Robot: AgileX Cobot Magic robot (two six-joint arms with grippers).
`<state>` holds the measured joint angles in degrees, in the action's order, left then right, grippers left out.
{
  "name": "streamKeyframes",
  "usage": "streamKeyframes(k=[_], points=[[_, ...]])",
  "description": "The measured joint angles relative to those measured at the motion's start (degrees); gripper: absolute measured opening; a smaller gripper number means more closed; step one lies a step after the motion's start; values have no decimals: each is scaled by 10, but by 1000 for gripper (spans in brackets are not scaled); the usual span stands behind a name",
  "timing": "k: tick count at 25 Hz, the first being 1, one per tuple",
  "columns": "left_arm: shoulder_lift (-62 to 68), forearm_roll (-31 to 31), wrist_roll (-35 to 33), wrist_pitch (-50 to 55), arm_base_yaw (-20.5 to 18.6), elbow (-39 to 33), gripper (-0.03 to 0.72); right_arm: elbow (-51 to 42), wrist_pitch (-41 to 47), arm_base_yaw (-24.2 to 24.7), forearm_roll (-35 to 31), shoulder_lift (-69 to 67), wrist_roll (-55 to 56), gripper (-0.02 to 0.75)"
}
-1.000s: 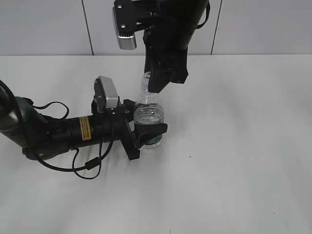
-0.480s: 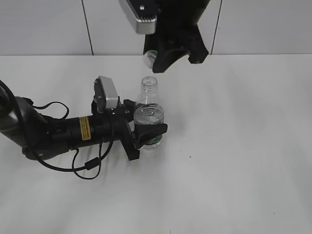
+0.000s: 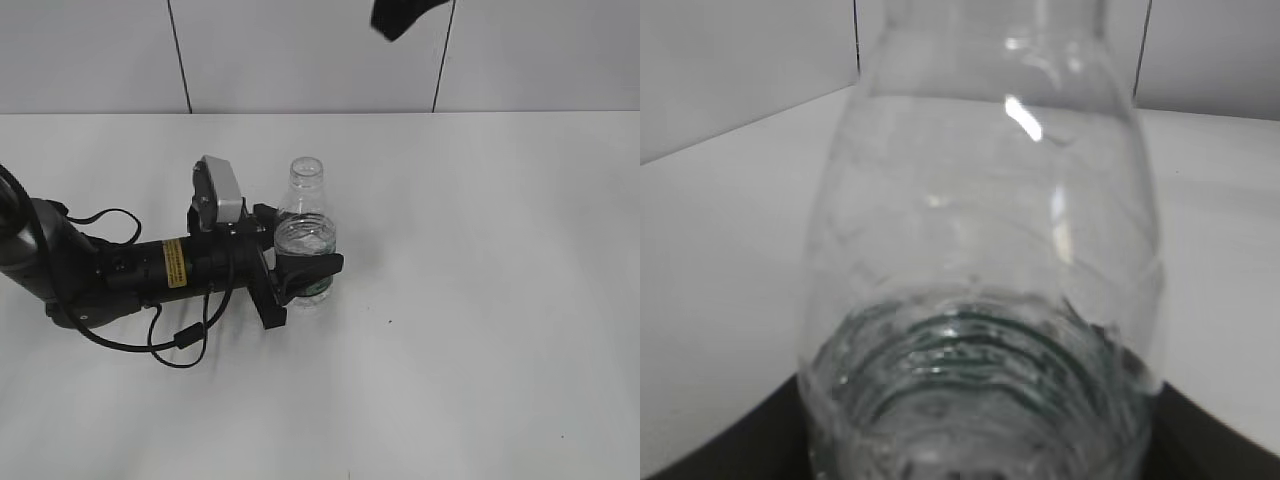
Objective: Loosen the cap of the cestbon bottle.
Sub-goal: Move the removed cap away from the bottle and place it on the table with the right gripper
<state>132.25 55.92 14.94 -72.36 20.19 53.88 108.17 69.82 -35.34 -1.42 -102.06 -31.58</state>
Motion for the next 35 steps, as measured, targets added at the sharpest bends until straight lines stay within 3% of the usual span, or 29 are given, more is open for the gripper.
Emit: streamKeyframes(k=[3, 6, 13, 17, 27, 35], points=[[0, 0, 0, 0, 0, 0, 404, -13, 0, 13, 59, 23, 144, 292], [0, 0, 0, 0, 0, 0, 404, -47, 1, 50, 55, 29, 200, 292], [0, 0, 0, 0, 0, 0, 404, -215, -6, 193, 6, 29, 219, 292], [0, 0, 0, -1, 0, 0, 404, -303, -64, 240, -26, 16, 210, 292], [0, 0, 0, -1, 0, 0, 404, -345, -178, 246, -78, -97, 172, 292], [0, 0, 0, -1, 0, 0, 404, -345, -205, 246, -86, -171, 163, 290]])
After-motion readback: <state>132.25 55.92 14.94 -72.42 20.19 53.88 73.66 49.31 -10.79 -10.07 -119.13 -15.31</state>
